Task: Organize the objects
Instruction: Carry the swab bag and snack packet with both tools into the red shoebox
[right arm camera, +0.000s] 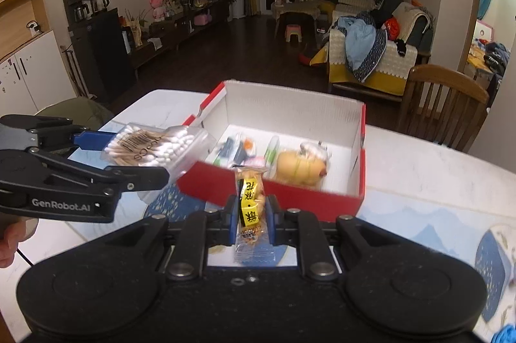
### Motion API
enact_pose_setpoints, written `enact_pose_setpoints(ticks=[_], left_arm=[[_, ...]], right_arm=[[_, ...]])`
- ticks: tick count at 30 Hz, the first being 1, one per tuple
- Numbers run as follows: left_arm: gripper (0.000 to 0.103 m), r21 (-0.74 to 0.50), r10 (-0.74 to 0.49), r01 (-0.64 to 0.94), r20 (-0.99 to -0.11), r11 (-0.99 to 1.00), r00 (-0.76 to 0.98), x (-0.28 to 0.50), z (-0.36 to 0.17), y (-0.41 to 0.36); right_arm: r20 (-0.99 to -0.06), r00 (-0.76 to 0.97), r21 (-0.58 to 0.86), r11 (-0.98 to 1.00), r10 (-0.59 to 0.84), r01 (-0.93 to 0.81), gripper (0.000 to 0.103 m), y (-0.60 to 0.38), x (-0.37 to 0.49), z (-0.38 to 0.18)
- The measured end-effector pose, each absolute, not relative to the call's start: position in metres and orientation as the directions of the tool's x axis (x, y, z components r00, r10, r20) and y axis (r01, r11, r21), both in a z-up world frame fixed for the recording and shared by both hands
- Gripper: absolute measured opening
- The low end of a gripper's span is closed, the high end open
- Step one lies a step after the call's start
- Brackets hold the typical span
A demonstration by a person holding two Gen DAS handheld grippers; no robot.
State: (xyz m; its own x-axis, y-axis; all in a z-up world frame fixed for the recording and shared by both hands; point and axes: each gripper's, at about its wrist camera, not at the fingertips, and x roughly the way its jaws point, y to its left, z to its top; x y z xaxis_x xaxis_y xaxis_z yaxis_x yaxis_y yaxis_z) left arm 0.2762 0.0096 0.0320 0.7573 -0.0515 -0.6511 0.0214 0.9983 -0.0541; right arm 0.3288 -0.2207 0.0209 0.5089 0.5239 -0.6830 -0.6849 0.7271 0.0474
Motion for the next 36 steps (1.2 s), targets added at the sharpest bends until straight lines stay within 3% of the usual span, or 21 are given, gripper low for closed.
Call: enact_pose_setpoints(ticks=[17, 36], left_arm=[[0.07, 0.033, 0.034, -0.016, -0.696, 0.999, 0.717, 0.379, 0.021, 0.038], [0.07, 0.116, 0.088, 0.011, -0.805, 0.993, 0.587, 0.474, -0.038, 0.038]], right_arm=[[-0.726, 0.497, 0.048, 0.756, 0.475, -0.652, 0.017, -0.171, 0.4, -0.011], [-0.817, 0.376, 0.065, 0.718, 0.438, -0.693, 0.016, -0.127, 0.449, -0.065]])
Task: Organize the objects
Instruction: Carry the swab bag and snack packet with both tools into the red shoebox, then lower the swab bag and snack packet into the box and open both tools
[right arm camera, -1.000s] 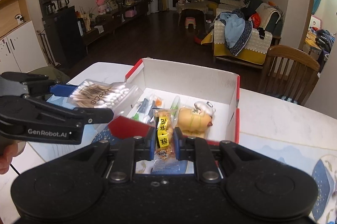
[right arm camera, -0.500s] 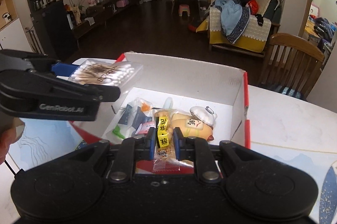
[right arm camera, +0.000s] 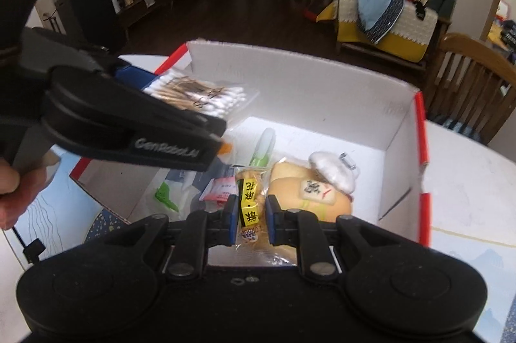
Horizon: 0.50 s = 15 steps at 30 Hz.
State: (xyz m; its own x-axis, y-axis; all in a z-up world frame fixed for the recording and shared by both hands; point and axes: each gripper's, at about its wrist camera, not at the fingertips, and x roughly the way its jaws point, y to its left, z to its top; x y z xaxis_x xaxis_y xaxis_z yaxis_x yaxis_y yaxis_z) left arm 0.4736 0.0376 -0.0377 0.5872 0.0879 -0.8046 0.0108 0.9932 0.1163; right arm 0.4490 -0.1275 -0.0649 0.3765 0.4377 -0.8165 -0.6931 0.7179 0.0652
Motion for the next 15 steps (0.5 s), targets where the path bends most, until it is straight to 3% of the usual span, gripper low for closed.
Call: enact_pose_setpoints(ticks=[15], left_arm=[[0.07, 0.128, 0.086, 0.049, -0.859, 0.991, 0.504, 0.494, -0.075, 0.031]], right_arm=[[-0.819, 0.342, 0.134, 0.734, 0.46, -0.666, 0.018, -0.134, 0.456, -0.075]])
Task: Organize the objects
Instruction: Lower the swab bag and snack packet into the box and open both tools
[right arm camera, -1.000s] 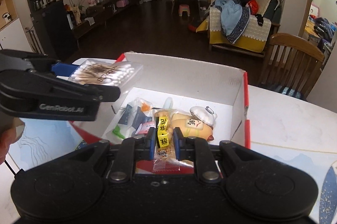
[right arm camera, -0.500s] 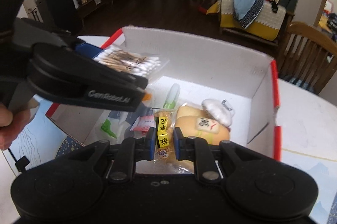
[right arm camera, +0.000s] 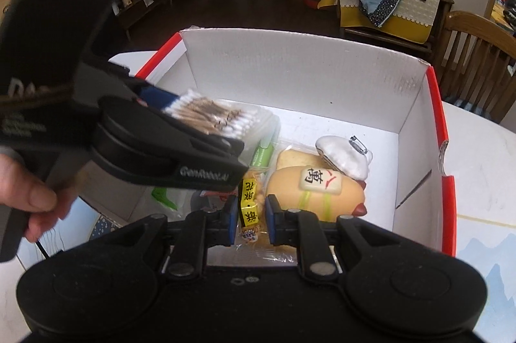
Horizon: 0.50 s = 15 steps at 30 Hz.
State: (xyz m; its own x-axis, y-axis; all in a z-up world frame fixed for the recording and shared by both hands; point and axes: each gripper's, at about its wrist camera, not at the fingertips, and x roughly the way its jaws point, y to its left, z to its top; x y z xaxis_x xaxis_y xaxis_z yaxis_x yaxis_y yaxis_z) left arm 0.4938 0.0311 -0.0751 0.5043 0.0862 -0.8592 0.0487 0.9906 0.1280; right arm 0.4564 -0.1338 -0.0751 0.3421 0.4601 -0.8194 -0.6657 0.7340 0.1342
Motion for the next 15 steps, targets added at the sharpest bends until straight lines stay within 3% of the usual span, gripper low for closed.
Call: enact_pose_setpoints(ticks=[15], left_arm=[[0.076, 0.079, 0.051, 0.032, -0.854, 0.996, 0.518, 0.482, -0.067, 0.036]], right_arm=[[-0.802, 0.358, 0.125, 0.72, 0.478, -0.682, 0.039, -0.142, 0.443, -0.062]])
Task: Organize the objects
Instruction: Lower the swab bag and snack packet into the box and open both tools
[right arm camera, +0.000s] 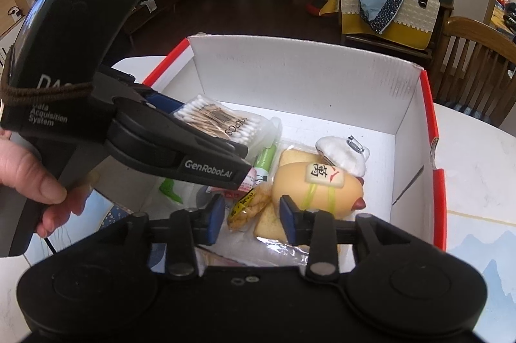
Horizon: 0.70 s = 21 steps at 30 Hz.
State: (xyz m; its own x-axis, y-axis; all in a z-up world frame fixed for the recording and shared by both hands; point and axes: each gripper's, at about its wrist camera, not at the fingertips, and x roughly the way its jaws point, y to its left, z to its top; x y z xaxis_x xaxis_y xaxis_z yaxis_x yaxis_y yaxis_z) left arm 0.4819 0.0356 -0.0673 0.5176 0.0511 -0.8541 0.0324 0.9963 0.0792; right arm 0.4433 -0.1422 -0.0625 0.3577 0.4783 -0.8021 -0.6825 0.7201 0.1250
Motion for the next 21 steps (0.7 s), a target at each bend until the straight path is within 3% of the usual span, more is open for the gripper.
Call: enact_pose_setpoints(ticks=[12, 21], left_arm=[[0.076, 0.043, 0.029, 0.009, -0.802, 0.999, 0.596, 0.453, -0.026, 0.037], [0.076, 0.011, -0.003, 0.017, -0.747, 1.0, 0.665, 0.414, 0.009, 0.035]], right_arm=[[-0.765, 0.399, 0.115, 0.717, 0.506, -0.688, 0.047, -0.159, 0.425, -0.031], [-0.727, 0.431, 0.105, 0.707, 0.535, -0.699, 0.061, -0.174, 0.402, -0.001]])
